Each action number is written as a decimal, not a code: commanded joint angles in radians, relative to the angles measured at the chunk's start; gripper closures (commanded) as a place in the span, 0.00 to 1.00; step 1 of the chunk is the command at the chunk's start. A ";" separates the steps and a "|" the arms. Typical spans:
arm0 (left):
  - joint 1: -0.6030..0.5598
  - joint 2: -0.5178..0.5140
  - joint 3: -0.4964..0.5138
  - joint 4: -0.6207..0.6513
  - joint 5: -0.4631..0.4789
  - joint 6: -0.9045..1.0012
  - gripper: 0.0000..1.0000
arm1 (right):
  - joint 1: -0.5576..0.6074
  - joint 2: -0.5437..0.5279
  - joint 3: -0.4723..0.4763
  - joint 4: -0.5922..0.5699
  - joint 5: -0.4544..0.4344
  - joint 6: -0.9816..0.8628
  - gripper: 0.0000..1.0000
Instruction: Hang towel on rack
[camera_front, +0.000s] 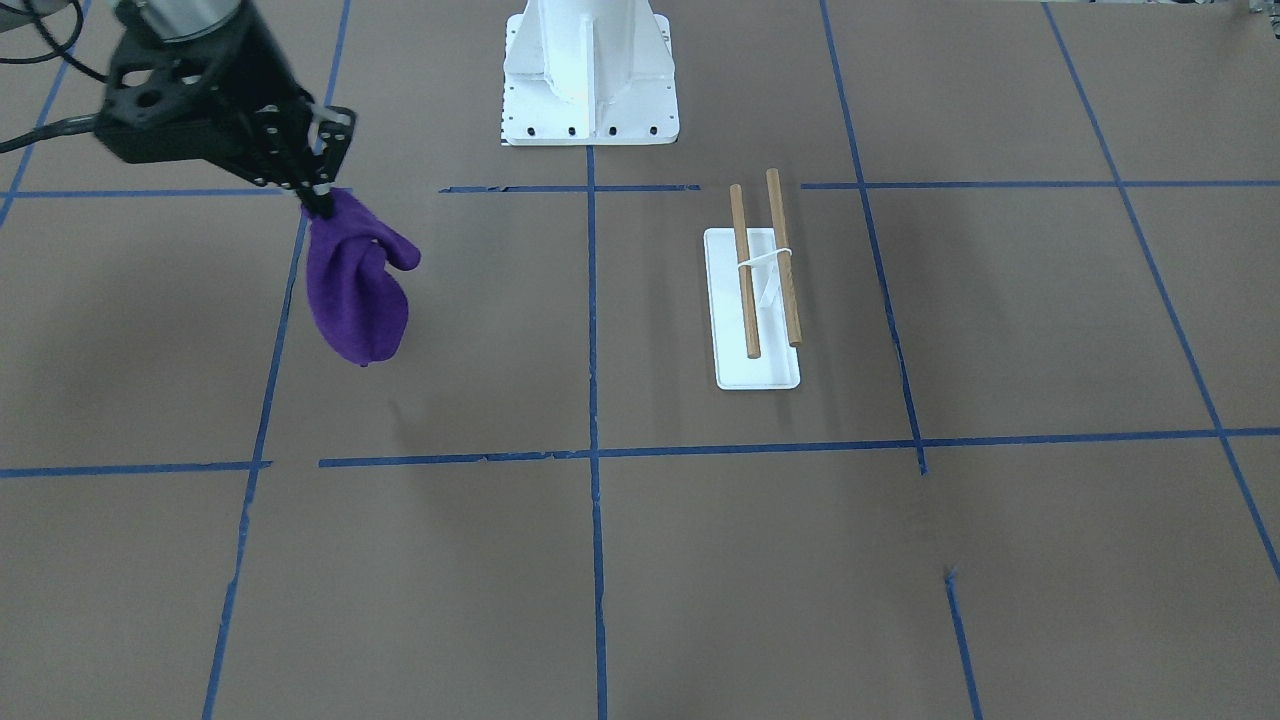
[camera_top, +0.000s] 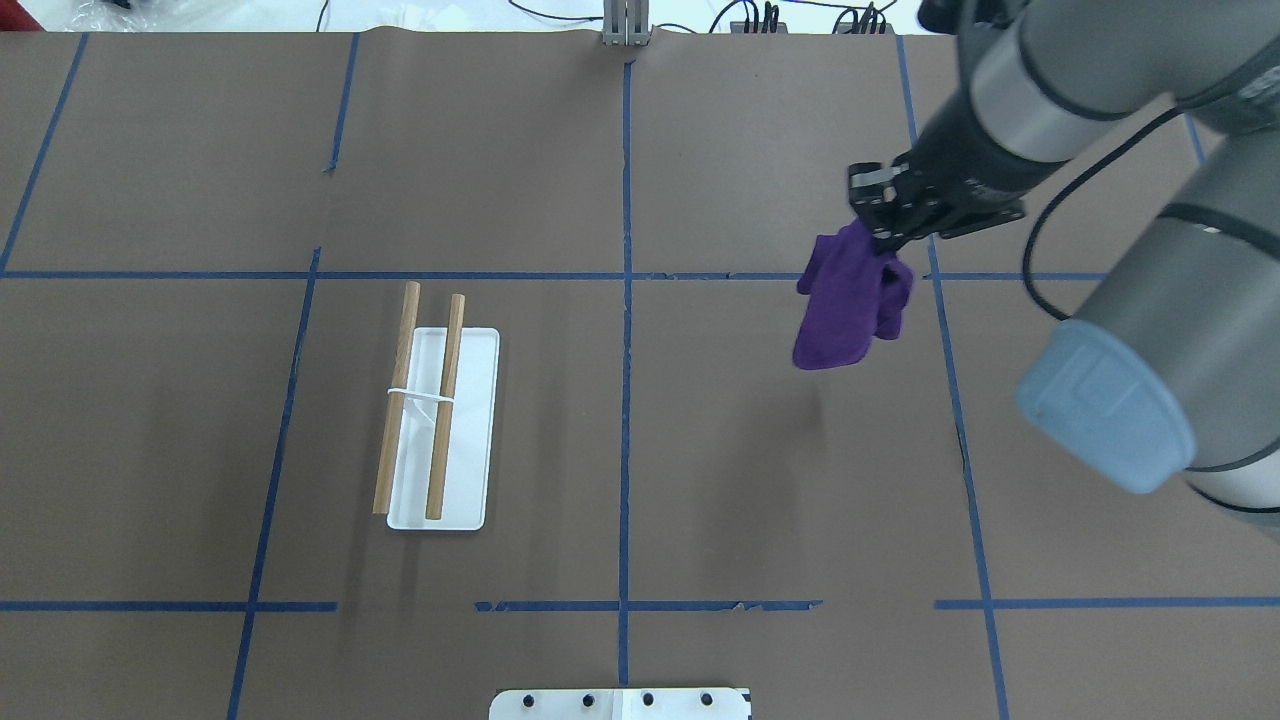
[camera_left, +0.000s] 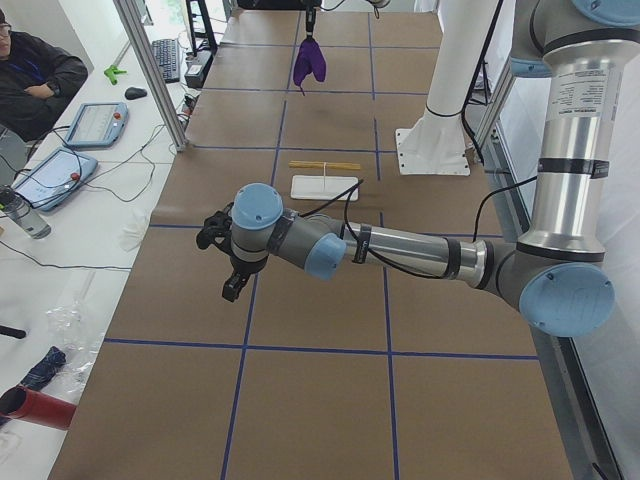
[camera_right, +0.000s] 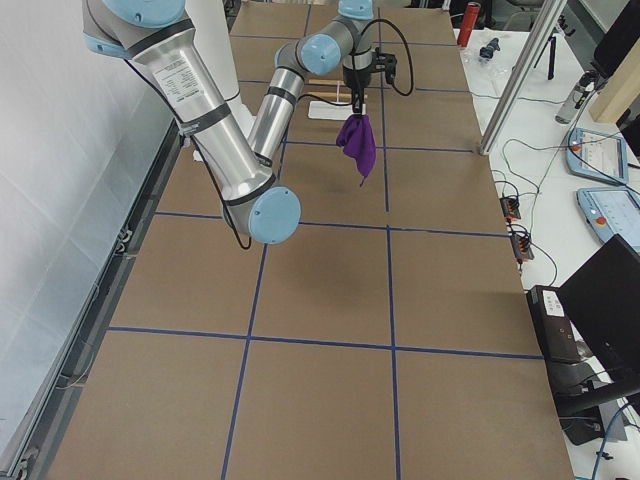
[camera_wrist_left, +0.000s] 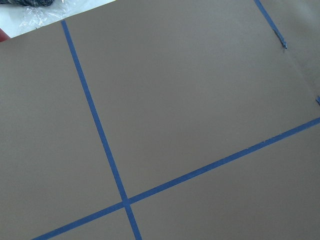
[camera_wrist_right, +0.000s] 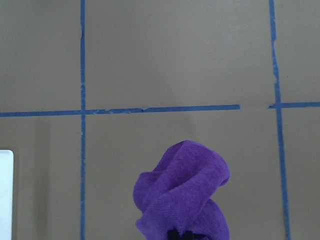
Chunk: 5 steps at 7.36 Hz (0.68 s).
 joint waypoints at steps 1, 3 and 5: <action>0.000 -0.001 -0.001 0.000 0.000 0.000 0.00 | -0.152 0.192 -0.105 0.001 -0.121 0.218 1.00; 0.000 -0.001 0.001 0.000 -0.031 -0.002 0.00 | -0.261 0.336 -0.210 0.004 -0.221 0.332 1.00; 0.000 -0.001 0.007 0.000 -0.032 0.000 0.00 | -0.314 0.510 -0.410 0.033 -0.252 0.428 1.00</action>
